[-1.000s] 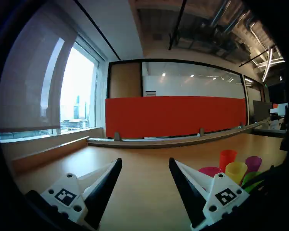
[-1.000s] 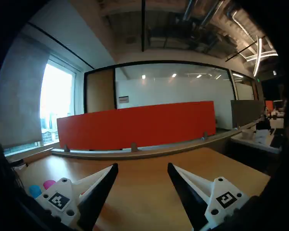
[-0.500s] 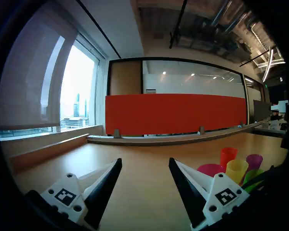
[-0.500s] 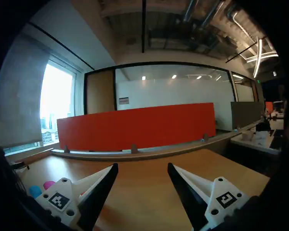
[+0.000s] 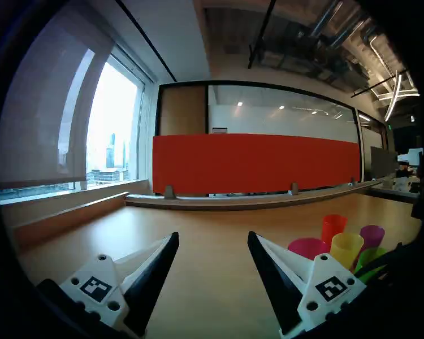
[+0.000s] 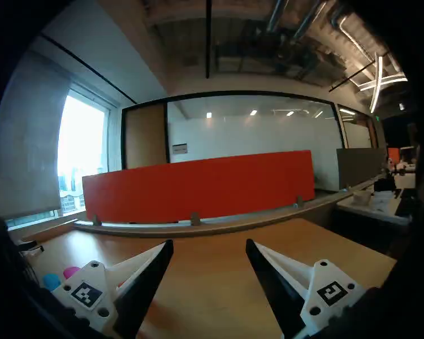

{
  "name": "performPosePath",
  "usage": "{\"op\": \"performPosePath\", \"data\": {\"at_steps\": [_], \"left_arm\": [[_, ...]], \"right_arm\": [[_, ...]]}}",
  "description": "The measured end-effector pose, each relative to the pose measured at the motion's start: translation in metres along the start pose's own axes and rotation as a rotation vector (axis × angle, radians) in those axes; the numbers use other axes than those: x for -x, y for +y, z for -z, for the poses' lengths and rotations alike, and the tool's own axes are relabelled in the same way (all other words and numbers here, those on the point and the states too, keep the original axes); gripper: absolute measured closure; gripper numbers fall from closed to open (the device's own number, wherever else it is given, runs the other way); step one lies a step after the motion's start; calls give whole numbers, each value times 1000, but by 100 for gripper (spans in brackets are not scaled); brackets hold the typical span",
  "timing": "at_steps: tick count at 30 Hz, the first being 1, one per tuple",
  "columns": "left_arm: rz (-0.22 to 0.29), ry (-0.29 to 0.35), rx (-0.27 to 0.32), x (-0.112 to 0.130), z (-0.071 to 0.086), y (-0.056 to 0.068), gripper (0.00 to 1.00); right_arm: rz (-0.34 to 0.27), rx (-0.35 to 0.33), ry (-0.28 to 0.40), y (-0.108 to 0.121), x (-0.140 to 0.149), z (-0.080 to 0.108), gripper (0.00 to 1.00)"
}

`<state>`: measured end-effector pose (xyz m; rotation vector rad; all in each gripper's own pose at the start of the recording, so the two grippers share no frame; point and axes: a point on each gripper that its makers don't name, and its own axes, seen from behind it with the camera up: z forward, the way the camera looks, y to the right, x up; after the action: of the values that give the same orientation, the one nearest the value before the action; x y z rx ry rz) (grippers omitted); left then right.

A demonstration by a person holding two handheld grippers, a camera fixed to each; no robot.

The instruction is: Pour water

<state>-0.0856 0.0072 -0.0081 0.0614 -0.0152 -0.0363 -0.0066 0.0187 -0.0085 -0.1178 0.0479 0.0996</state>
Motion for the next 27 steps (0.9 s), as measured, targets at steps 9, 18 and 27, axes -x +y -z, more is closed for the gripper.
{"op": "performPosePath", "data": {"at_steps": [9,18,27], "left_arm": [[0,-7,1,1,0,-2,10],[-1,-9,2,1,0,-2,10],[0,-10,2,1,1,-2,9]], "right_arm": [[-7,-2,7,0,-1,0,0],[-5,-12,14,-4,-5,-1,1],[26,-11,23,-2,-9,1,1]]}}
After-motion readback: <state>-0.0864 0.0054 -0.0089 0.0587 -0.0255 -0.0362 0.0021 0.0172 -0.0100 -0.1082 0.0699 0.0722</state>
